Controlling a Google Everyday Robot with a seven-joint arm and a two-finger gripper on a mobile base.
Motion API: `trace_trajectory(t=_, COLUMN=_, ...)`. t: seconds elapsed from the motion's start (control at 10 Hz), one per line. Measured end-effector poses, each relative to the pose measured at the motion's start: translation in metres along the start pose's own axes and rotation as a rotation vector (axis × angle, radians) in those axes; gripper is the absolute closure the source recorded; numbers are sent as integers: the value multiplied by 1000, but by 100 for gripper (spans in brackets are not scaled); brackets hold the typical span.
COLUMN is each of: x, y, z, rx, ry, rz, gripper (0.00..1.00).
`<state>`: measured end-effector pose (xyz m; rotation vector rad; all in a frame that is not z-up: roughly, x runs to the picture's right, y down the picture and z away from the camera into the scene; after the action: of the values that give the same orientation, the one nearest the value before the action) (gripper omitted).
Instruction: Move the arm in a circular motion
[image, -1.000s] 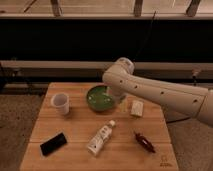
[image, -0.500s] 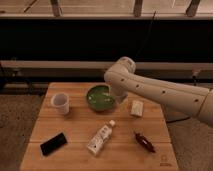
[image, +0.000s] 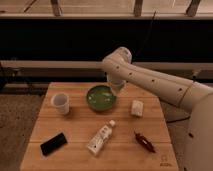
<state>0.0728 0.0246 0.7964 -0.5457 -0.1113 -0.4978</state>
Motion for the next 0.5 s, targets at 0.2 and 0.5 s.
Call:
trace_trajectory(t=0.2, x=25, y=10, z=-3, rx=-7, ry=6, rz=51, gripper=100)
trace_trajectory(t=0.5, x=62, y=37, z=-9, rx=-12, ry=9, rz=137, gripper=100)
